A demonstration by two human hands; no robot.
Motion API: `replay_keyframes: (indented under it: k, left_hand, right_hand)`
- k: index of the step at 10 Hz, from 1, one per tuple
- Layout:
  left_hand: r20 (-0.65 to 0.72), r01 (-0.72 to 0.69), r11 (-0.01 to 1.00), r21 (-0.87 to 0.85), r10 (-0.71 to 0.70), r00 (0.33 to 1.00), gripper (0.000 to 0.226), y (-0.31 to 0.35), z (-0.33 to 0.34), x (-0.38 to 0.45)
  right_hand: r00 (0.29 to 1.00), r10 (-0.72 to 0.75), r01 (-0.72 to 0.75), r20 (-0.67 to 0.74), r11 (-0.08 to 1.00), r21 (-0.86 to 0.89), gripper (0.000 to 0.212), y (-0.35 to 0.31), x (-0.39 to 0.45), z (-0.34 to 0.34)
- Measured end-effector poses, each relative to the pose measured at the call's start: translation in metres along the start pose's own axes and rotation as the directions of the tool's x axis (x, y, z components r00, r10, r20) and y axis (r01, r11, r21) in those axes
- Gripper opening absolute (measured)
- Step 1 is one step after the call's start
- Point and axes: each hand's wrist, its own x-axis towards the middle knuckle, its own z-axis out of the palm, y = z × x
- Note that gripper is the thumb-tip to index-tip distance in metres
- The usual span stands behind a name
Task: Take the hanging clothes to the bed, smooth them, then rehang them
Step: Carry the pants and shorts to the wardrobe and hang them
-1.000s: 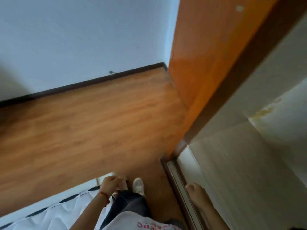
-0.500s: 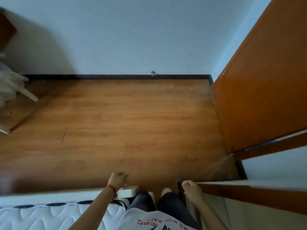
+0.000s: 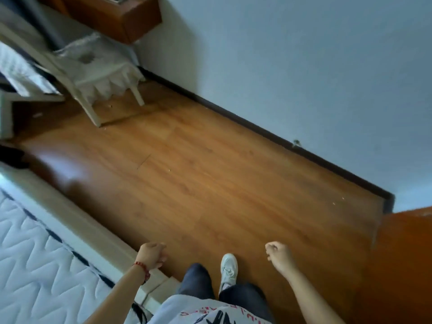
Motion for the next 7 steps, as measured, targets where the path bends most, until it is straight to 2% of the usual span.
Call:
replay_keyframes:
  k: [1,2,4,6,7]
  left_hand:
    - [-0.063,-0.003,0.997,-0.072,-0.001,0.998,0.012,0.014,-0.005,-0.003]
    - [-0.092,0.044,0.973,-0.224,-0.066,0.994,0.013,0.021,-0.017,0.002]
    - [-0.237,0.037,0.936,-0.35,-0.127,0.963,0.013,0.03,-0.06,0.048]
    - [-0.252,0.055,0.9,-0.432,-0.179,0.951,0.014,0.094,-0.131,0.12]
    - [-0.277,0.004,0.896,-0.444,-0.142,0.95,0.014,0.145,-0.177,0.148]
  right_hand:
    - [0.996,-0.075,0.079,0.055,0.995,-0.066,0.029,-0.059,0.023,-0.015]
    - [0.989,-0.111,0.121,0.1,0.987,-0.102,0.028,-0.121,0.057,-0.009]
    - [0.952,-0.192,0.243,0.24,0.948,-0.207,0.028,-0.226,0.135,0.056]
    - [0.934,-0.215,0.289,0.285,0.924,-0.252,0.024,-0.335,0.187,0.125]
    - [0.92,-0.231,0.326,0.316,0.899,-0.293,0.024,-0.391,0.203,0.151]
